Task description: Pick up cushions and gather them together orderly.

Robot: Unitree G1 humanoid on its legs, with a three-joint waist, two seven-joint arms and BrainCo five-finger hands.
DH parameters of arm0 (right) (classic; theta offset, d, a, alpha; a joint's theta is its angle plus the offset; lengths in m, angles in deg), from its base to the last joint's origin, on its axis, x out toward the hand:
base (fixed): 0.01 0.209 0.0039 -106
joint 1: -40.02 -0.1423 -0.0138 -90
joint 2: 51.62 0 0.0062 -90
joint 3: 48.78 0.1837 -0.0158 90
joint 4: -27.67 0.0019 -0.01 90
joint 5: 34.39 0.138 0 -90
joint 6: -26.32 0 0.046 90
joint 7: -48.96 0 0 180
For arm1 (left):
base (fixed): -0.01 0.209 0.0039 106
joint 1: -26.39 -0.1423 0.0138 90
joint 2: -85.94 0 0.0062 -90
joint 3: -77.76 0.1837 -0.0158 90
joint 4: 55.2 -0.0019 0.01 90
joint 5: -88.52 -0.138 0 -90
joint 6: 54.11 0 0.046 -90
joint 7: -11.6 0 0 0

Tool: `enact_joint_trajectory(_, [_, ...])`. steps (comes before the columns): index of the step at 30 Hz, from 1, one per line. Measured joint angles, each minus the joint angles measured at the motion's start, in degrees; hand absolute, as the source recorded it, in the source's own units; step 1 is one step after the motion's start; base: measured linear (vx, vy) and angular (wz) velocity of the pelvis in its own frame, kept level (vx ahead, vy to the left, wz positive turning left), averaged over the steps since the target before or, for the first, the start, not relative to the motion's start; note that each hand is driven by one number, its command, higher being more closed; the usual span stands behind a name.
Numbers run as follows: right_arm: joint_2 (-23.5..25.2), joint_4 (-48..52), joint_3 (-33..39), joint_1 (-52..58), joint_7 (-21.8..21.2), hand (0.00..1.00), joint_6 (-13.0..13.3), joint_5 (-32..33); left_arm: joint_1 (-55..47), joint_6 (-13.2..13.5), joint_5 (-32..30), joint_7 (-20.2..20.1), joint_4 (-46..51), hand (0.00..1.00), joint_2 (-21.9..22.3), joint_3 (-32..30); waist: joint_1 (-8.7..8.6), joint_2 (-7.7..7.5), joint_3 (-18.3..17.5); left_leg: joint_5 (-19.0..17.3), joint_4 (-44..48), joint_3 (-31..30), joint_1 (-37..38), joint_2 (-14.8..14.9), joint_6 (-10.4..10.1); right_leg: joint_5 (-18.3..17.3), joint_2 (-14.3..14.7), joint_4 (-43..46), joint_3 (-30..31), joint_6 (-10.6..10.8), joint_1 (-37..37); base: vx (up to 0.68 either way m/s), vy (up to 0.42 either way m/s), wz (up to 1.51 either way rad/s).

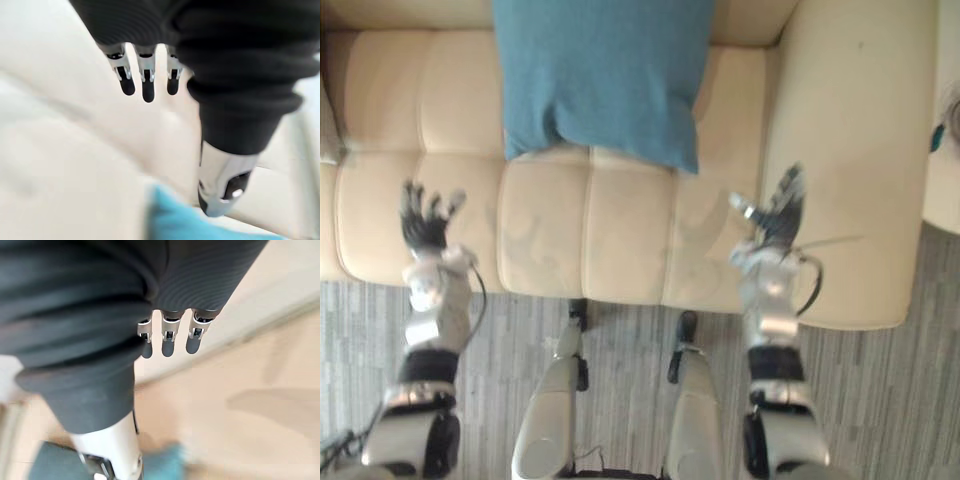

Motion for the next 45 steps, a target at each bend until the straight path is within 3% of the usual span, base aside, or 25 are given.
enact_joint_trajectory(2, [3.0, -4.7, -0.1, 5.3, -2.1, 0.00, 0.0, 0.1, -6.1, -1.4, 0.0, -1.8, -6.0, 0.00, 3.8, -0.1, 0.24, -0.06, -3.8, -1.4, 1.3, 0.5, 2.8, 0.0, -0.1, 0.0, 0.3, -2.6, 0.0, 0.0, 4.3, 0.12, -0.059, -0.10])
enact_joint_trajectory(7, [6.5, -14.3, 1.3, 13.1, -4.8, 0.00, -0.1, 0.0, -13.1, -2.3, -0.4, -4.6, -17.1, 0.00, 8.1, -2.3, 0.84, 0.20, -11.3, -5.3, 3.8, 1.7, 8.7, 0.6, -0.3, 0.5, 0.9, -7.8, 0.0, 0.0, 13.1, 0.13, -0.028, -0.11])
enact_joint_trajectory(10, [7.6, -19.9, 3.0, 16.6, -5.0, 0.00, -0.2, -0.1, -14.6, -3.6, -3.2, -5.7, -22.4, 0.00, 9.2, -2.3, 0.83, 0.05, -14.1, -6.6, 3.6, 2.2, 12.7, 0.6, -0.7, 0.6, 1.0, -10.4, -0.1, 0.2, 17.7, 0.08, 0.000, -0.04])
enact_joint_trajectory(16, [8.6, -25.9, 4.7, 18.5, -5.4, 0.00, -1.2, -2.5, -14.3, -4.5, -9.4, -7.1, -25.6, 0.00, 9.2, -2.2, 0.63, -0.36, -16.6, -7.1, 1.7, 4.3, 17.8, 0.5, -0.8, 2.2, 1.0, -14.1, 0.9, 0.6, 22.4, 0.03, 0.018, -0.15])
enact_joint_trajectory(21, [8.6, -26.8, 4.9, 16.9, -5.7, 0.00, -1.8, -6.2, -14.3, -4.9, -12.5, -7.6, -26.9, 0.00, 8.7, -2.2, 0.89, -0.75, -17.3, -7.6, 1.0, 10.3, 20.8, 0.9, -0.4, 6.4, 1.5, -15.9, 2.7, 0.6, 22.1, 0.01, 0.027, -0.59])
enact_joint_trajectory(23, [8.6, -27.0, 4.1, 16.3, -5.6, 0.00, -1.9, -6.7, -14.3, -5.1, -12.6, -7.4, -26.8, 0.00, 8.5, -2.5, 0.86, -0.88, -17.3, -9.3, 3.9, 12.2, 20.4, 1.2, 1.0, 8.9, 1.4, -15.0, 0.8, 0.2, 21.3, -0.06, 0.025, -0.58])
enact_joint_trajectory(24, [8.3, -27.1, 4.2, 16.2, -5.5, 0.00, -1.9, -6.8, -14.3, -5.2, -12.6, -7.4, -26.5, 0.00, 9.2, -3.4, 1.17, 0.29, -17.5, -10.6, 5.2, 12.6, 19.4, 3.0, 2.1, 9.8, 2.0, -14.9, 0.2, 0.4, 21.1, -0.12, 0.007, -0.30])
enact_joint_trajectory(25, [8.2, -27.3, 4.3, 16.0, -5.4, 0.00, -2.0, -7.3, -14.3, -5.3, -12.6, -7.4, -26.3, 0.00, 9.7, -5.2, 0.91, 1.08, -16.9, -10.7, 6.1, 12.4, 19.3, 3.7, 1.9, 4.0, 1.5, -2.0, -1.4, -1.5, 18.4, -0.13, -0.007, -0.06])
enact_joint_trajectory(27, [8.2, -28.6, 2.5, 16.4, -5.6, 0.00, -2.4, -8.8, -15.1, -5.4, -12.5, -6.7, -25.4, 0.00, 9.2, -6.0, 0.78, -0.38, -17.4, -10.8, 8.7, 10.5, 18.3, 3.1, 2.0, -2.3, -0.9, 17.3, -1.7, 0.3, 17.5, -0.13, -0.099, 0.44])
enact_joint_trajectory(28, [8.2, -29.0, 2.0, 16.4, -5.8, 0.00, -2.4, -8.9, -15.7, -5.5, -12.5, -6.6, -24.9, 0.00, 8.9, -6.4, 0.74, -1.23, -17.9, -10.5, 10.5, 9.0, 17.1, 2.5, 1.7, -3.0, -2.0, 22.7, -1.3, 1.1, 18.4, -0.12, -0.179, 0.59])
enact_joint_trajectory(29, [8.2, -29.4, 1.9, 16.3, -5.8, 0.00, -2.4, -8.9, -16.3, -5.4, -12.5, -6.6, -24.1, 0.00, 8.6, -6.8, 0.95, -1.91, -18.3, -10.2, 12.1, 8.3, 15.6, 2.0, 1.3, -2.7, -2.5, 23.8, -0.1, 1.6, 19.3, -0.15, -0.240, 0.52])
enact_joint_trajectory(30, [8.0, -30.1, 2.2, 15.4, -5.8, 0.00, -2.4, -8.9, -16.6, -5.4, -12.5, -6.5, -23.6, 0.00, 8.6, -7.5, 1.11, -2.52, -18.6, -10.0, 14.5, 7.4, 13.2, 1.9, 1.4, -5.6, -1.4, 21.2, 0.8, 3.5, 19.9, -0.13, -0.159, 0.28])
enact_joint_trajectory(32, [7.2, -30.3, 2.4, 14.7, -5.5, 0.00, -2.5, -8.9, -17.2, -5.4, -12.4, -6.3, -23.2, 0.00, 10.6, -9.0, 2.46, 0.98, -18.5, -8.6, 15.4, 7.1, 11.2, 4.0, 3.1, -8.8, 1.6, 13.8, -0.4, 2.4, 22.7, -0.22, -0.137, 0.02])
enact_joint_trajectory(33, [6.9, -30.3, 2.4, 14.6, -5.4, 0.00, -2.5, -8.9, -17.4, -5.4, -12.3, -6.2, -23.2, 0.00, 10.7, -8.9, 2.73, 1.31, -18.4, -8.0, 15.4, 7.4, 11.1, 4.3, 3.0, -9.7, 1.9, 12.3, -0.9, 2.1, 23.5, -0.31, -0.174, -0.20])
enact_joint_trajectory(34, [6.7, -30.3, 2.2, 13.9, -5.1, 0.00, -2.4, -8.9, -18.1, -5.4, -12.2, -5.3, -23.1, 0.00, 10.8, -8.2, 2.81, 2.26, -18.0, -6.3, 15.3, 7.6, 9.0, 5.1, 1.1, -14.2, 2.6, 7.5, -3.3, -1.4, 24.3, -0.29, -0.171, -0.11])
enact_joint_trajectory(36, [6.3, -30.9, 2.3, 13.9, -4.7, 0.00, -2.5, -8.9, -18.2, -5.4, -11.9, -5.3, -23.8, 0.00, 10.7, -7.5, 2.20, 3.90, -16.3, -2.8, 12.1, 6.8, 9.5, 5.5, 2.1, -14.8, 3.4, 7.3, -4.9, -3.2, 24.1, -0.33, -0.105, 0.22])
enact_joint_trajectory(37, [5.9, -31.8, 3.0, 14.6, -4.4, 0.00, -3.0, -8.9, -18.4, -5.4, -11.9, -5.3, -23.9, 0.00, 11.2, -6.7, 1.48, 4.65, -16.4, -5.6, 9.9, 7.2, 10.1, 5.6, 1.7, -14.4, 3.4, 7.1, -7.0, -4.4, 24.1, -0.37, -0.014, 0.41])
enact_joint_trajectory(38, [5.9, -32.8, 4.1, 14.7, -4.2, 0.00, -3.5, -9.0, -18.5, -5.4, -12.0, -5.3, -23.8, 0.00, 10.9, -6.7, 1.42, 3.79, -16.2, -8.7, 10.0, 8.4, 10.5, 5.3, 1.1, -13.5, 2.2, 6.2, -7.8, -5.6, 24.0, -0.28, 0.032, 0.22])
enact_joint_trajectory(39, [5.9, -33.1, 4.8, 14.6, -4.1, 0.00, -3.5, -9.0, -18.4, -5.4, -12.2, -5.4, -23.7, 0.00, 10.5, -6.7, 1.60, 3.15, -15.8, -9.2, 13.3, 8.5, 10.2, 4.7, 2.1, -12.6, 1.4, 5.4, -7.9, -5.7, 23.8, -0.23, 0.052, 0.04])
enact_joint_trajectory(40, [5.8, -33.2, 5.3, 14.8, -4.0, 0.00, -3.6, -9.0, -18.5, -5.4, -12.5, -5.4, -23.8, 0.00, 10.0, -6.8, 1.55, 2.51, -15.6, -9.7, 19.8, 7.8, 10.0, 3.5, 2.9, -11.1, 0.4, 3.9, -7.9, -5.6, 23.9, -0.22, 0.050, -0.01])
enact_joint_trajectory(41, [5.6, -33.2, 5.7, 15.1, -4.0, 0.00, -3.6, -9.0, -18.5, -5.5, -12.6, -5.4, -24.0, 0.00, 10.0, -6.8, 1.16, 2.26, -15.7, -13.2, 25.7, 7.4, 10.8, 2.1, 3.0, -8.9, 0.1, 1.5, -7.7, -5.2, 23.9, -0.21, 0.064, 0.04])
enact_joint_trajectory(44, [6.0, -33.8, 7.4, 15.1, -4.3, 0.00, -4.2, -11.1, -18.4, -5.6, -13.9, -6.2, -24.6, 0.00, 10.3, -8.2, 0.85, 2.13, -15.6, -23.4, 31.3, 5.9, 15.0, 1.2, 2.6, -4.1, 0.1, -3.3, -6.9, -3.5, 23.2, -0.17, 0.221, -0.07])
enact_joint_trajectory(45, [6.0, -34.2, 7.5, 15.1, -4.3, 0.00, -4.2, -11.2, -18.4, -5.7, -14.1, -6.5, -24.7, 0.00, 10.3, -8.6, 0.85, 2.12, -15.6, -24.2, 31.1, 5.9, 15.8, 1.2, 2.6, -3.6, 0.1, -3.7, -6.6, -3.1, 23.2, -0.09, 0.256, -0.21])
